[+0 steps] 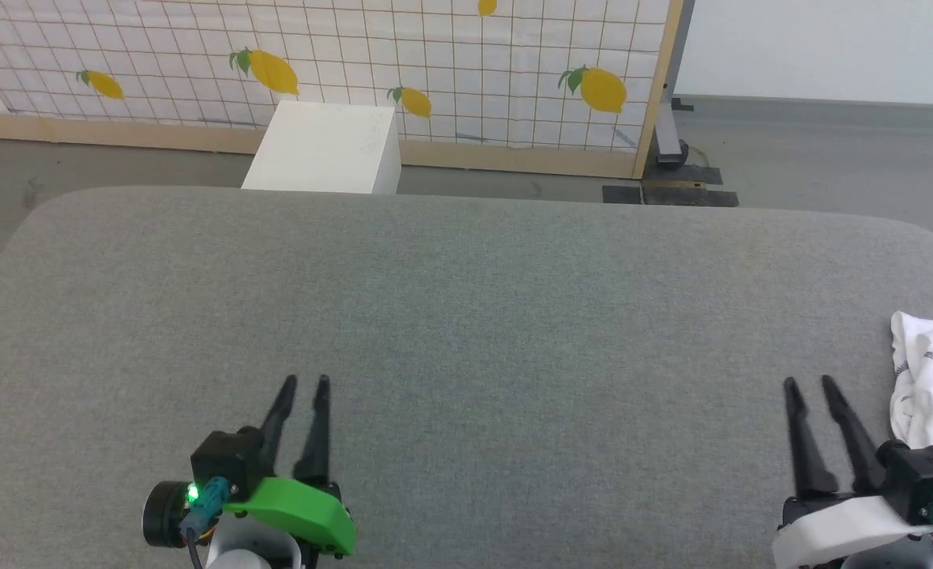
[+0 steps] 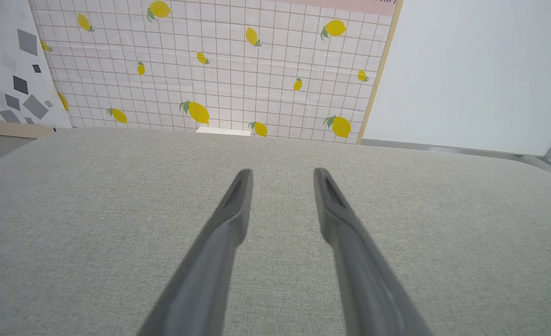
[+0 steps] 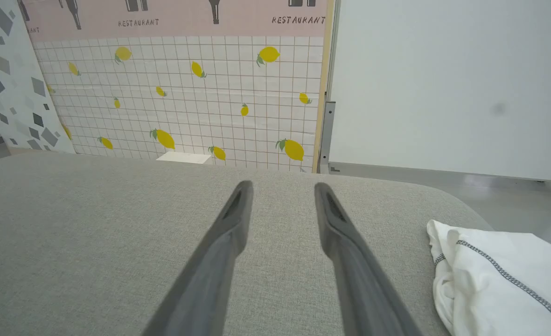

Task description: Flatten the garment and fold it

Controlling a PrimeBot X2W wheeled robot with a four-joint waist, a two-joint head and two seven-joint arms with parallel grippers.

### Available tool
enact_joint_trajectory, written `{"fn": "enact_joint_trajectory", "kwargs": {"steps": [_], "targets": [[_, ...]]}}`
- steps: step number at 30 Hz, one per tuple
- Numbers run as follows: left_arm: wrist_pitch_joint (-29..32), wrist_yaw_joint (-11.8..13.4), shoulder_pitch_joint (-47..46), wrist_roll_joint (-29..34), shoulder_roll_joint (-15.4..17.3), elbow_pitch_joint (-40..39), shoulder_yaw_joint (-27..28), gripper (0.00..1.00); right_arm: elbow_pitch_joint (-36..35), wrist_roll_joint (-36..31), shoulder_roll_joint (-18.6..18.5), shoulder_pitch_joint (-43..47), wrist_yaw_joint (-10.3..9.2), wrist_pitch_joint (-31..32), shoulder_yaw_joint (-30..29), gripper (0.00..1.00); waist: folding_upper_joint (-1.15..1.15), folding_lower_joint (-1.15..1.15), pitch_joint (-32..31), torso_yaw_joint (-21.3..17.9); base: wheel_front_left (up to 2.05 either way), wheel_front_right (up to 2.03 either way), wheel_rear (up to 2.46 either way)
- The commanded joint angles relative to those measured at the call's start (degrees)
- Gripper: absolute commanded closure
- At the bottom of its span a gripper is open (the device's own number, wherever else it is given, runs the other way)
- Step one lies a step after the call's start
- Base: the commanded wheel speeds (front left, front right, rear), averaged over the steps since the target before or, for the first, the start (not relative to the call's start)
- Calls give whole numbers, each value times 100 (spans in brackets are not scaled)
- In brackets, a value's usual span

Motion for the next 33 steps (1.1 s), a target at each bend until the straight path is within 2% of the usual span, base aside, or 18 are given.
{"fn": "enact_joint_trajectory", "kwargs": {"steps": [1,33], "targets": [[3,1,1,2,0,-2,1,100,0,-1,-1,-2,0,2,1,100,0,1,0,-1,0,0,0],[277,84,67,188,-6,-270,104,100,-37,-46,1,-95,-2,191,120,100,13,1,32,-111,0,0,0]]}}
